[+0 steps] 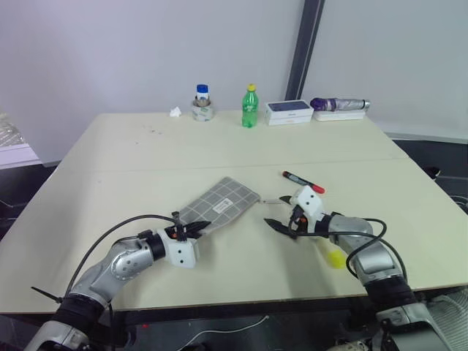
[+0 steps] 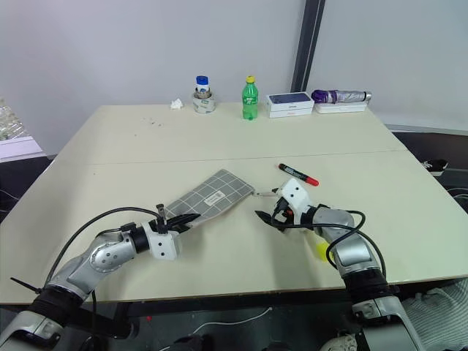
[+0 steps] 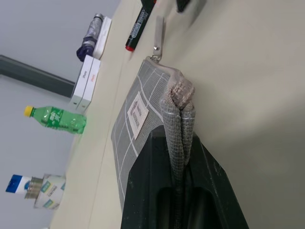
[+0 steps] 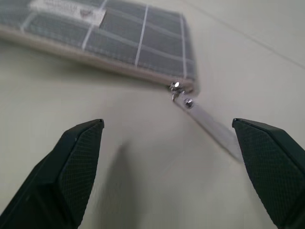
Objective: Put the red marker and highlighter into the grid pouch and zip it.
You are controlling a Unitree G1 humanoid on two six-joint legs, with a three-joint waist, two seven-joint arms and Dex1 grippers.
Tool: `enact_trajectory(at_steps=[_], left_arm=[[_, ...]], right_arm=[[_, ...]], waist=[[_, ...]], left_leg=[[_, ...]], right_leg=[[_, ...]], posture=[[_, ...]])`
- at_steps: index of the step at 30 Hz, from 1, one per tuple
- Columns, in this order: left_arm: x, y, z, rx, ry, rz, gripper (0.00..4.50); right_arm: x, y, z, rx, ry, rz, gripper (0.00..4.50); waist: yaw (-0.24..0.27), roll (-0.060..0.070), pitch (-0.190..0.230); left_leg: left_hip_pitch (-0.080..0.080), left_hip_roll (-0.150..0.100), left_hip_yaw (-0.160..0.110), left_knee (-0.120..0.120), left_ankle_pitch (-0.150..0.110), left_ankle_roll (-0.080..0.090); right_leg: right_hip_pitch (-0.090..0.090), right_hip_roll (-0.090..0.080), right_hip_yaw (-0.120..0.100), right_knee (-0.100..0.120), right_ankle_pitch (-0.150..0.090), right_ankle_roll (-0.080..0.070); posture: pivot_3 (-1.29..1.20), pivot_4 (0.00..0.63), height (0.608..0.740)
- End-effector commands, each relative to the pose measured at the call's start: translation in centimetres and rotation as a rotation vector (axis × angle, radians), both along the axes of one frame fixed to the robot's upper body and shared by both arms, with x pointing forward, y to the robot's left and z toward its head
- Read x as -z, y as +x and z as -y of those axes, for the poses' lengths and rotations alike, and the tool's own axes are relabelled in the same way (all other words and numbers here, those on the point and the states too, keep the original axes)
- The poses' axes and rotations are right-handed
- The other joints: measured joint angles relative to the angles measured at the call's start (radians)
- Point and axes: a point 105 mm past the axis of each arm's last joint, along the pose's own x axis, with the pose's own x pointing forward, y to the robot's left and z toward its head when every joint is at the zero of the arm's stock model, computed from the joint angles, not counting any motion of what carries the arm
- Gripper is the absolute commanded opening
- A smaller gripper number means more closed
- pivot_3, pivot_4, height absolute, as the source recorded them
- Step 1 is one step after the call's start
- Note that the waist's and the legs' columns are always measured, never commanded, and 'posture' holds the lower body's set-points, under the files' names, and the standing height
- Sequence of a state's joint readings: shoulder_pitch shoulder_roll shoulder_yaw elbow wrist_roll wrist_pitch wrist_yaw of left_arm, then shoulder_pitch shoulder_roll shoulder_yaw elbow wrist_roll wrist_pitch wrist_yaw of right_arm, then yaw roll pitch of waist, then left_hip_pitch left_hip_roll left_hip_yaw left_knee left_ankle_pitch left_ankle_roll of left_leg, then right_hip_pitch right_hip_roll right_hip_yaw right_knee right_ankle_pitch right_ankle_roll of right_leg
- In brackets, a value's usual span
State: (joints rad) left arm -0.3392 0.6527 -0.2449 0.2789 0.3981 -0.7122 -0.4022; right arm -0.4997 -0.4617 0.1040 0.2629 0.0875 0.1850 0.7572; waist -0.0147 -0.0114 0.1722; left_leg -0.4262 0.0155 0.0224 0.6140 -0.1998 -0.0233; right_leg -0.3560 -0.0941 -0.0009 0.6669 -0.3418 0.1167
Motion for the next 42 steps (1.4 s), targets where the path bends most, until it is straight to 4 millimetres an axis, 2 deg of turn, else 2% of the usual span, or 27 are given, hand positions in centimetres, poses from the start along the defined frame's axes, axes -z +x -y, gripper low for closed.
enact_trajectory(at_steps=[1,5,7,10,13,17,18,20,24,31,34,39,42], left_arm=[[0.4,-0.3,-0.9,-0.019,0.033,-0.004,0.0],[0.5,-0.5,-1.0,-0.021,0.033,-0.006,0.0],[0.6,-0.6,-0.9,-0.021,0.033,-0.005,0.0],[0.4,-0.7,-0.9,-0.028,0.03,0.006,0.0],[0.5,-0.8,-1.3,-0.043,0.034,0.013,0.0],[0.6,-0.8,-1.6,-0.06,0.032,0.009,0.0],[0.6,-0.8,-1.6,-0.062,0.03,0.008,0.0],[0.6,-0.7,-1.5,-0.064,0.026,0.008,0.0],[0.6,-0.3,-1.2,-0.067,0.013,0.003,0.0],[0.5,0.9,0.2,-0.076,-0.021,-0.004,0.0],[0.5,1.8,1.2,-0.072,-0.022,-0.007,0.0],[0.4,2.8,1.9,-0.065,-0.017,-0.005,0.0],[0.4,2.8,1.9,-0.067,-0.023,-0.001,0.0]], right_arm=[[-2.0,1.5,-0.8,0.025,0.012,0.074,4.49],[-1.7,2.7,-1.4,0.038,0.003,0.05,4.49],[-0.7,3.2,-1.2,0.057,-0.032,0.014,4.49],[1.2,3.4,-0.9,0.101,-0.002,-0.146,4.49],[2.2,3.0,-1.2,0.091,0.024,-0.236,3.68],[2.2,2.6,-1.6,0.069,0.023,-0.245,1.57],[2.1,2.4,-1.7,0.058,0.021,-0.244,1.26],[1.7,2.0,-2.0,0.031,0.018,-0.232,0.17],[0.6,0.7,-3.3,-0.05,0.013,-0.199,0.07],[-0.7,-3.8,-8.1,-0.285,0.026,-0.187,0.07],[-0.9,-5.3,-9.6,-0.364,0.026,-0.193,0.07],[-2.3,-6.7,-10.9,-0.485,0.061,-0.166,0.07],[-2.2,-7.0,-10.9,-0.518,0.04,-0.158,0.07]], waist=[[-0.002,0.0,0.0],[-0.001,0.0,0.0],[0.0,0.0,0.0],[0.0,0.0,0.0],[-0.001,0.0,0.0],[0.0,0.0,-0.001],[-0.001,0.0,-0.001],[-0.001,0.0,-0.001],[0.0,0.0,-0.001],[0.008,0.0,-0.001],[0.013,0.0,-0.001],[0.025,0.0,-0.001],[0.025,0.0,-0.001]], left_leg=[[0.0,0.0,0.0,0.0,0.0,0.0],[0.0,0.0,0.0,-0.001,0.0,0.0],[0.0,0.0,0.0,-0.001,0.0,0.0],[0.0,0.0,0.0,0.0,0.0,0.0],[0.0,0.0,0.0,0.0,0.0,0.0],[0.0,0.001,0.0,0.0,0.0,0.0],[0.0,0.001,0.0,0.0,0.0,0.0],[0.0,0.001,0.0,-0.001,0.0,0.0],[0.0,0.0,0.0,-0.001,0.0,0.0],[0.0,0.0,0.0,0.001,0.0,0.0],[0.0,-0.001,-0.001,0.001,0.0,0.0],[0.0,-0.003,-0.001,0.002,0.0,0.0],[0.0,-0.002,-0.001,0.002,0.0,0.0]], right_leg=[[0.0,0.0,0.0,0.0,0.0,0.0],[0.0,0.0,0.0,0.0,0.0,0.0],[0.0,0.0,0.0,0.0,0.0,0.0],[0.0,0.0,0.0,0.0,0.0,0.0],[0.0,0.0,0.0,0.0,0.0,0.0],[0.0,0.0,0.0,0.0,0.0,0.0],[0.0,0.0,0.0,0.0,0.0,0.0],[0.0,0.0,0.0,0.0,0.0,0.0],[0.0,0.0,0.0,0.0,0.0,0.0],[0.0,0.0,0.0,0.0,0.0,0.0],[0.001,0.0,-0.001,0.0,0.0,0.0],[0.001,0.001,-0.001,0.001,0.0,0.001],[0.001,0.001,-0.001,0.001,0.0,0.001]], posture=[[0.0,0.15,0.74],[0.0,0.15,0.74],[0.0,0.15,0.74],[0.0,0.15,0.74],[0.0,0.15,0.74],[0.0,0.15,0.74],[0.0,0.15,0.74],[0.0,0.15,0.74],[0.0,0.15,0.74],[0.0,0.15,0.74],[0.0,0.15,0.74],[0.0,0.15,0.74],[0.0,0.15,0.74]])
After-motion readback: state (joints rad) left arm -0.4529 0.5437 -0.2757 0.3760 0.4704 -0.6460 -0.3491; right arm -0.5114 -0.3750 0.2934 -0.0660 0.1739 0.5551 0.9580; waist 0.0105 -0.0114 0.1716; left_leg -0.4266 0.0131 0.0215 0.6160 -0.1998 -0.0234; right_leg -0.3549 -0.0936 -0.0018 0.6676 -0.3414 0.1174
